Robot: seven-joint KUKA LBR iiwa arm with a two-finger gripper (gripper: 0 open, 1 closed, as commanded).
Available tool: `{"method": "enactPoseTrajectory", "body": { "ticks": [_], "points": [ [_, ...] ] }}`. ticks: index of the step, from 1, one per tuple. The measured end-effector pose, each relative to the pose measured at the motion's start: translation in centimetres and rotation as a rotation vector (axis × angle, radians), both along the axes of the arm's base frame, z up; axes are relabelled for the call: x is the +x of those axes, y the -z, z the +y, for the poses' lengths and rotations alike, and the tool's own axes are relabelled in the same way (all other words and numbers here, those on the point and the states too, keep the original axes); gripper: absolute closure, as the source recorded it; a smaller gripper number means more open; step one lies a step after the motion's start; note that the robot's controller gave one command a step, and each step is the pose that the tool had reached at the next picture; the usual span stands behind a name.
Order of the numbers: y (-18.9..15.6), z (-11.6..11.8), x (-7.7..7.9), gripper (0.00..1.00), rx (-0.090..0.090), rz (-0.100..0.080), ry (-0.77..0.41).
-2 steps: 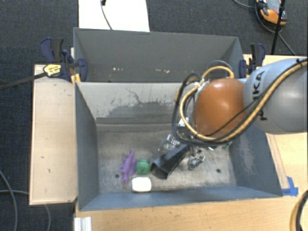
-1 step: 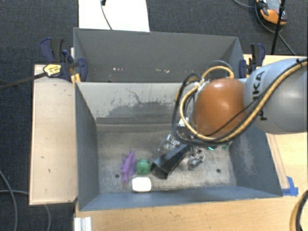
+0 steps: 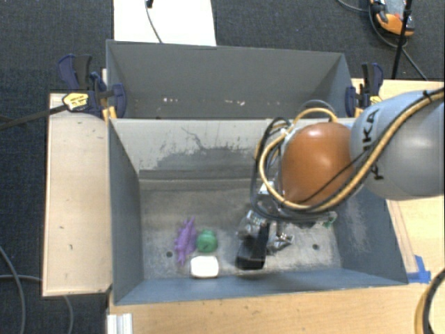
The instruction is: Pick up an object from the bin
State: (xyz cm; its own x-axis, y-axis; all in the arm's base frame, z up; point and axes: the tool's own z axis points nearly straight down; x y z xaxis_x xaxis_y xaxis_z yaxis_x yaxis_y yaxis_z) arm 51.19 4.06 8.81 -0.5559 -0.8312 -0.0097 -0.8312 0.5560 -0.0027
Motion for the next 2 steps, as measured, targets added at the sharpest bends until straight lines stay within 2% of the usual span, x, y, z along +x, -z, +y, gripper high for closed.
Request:
{"method": "enactPoseTrajectory", "body": {
  "ticks": [1,2],
  "points": [
    [0.0,0.0,0.0,1.00,0.000,0.000,0.001],
    [-14.9,0.1,0.9,1.00,-0.006,0.010,0.037]
  ]
}}
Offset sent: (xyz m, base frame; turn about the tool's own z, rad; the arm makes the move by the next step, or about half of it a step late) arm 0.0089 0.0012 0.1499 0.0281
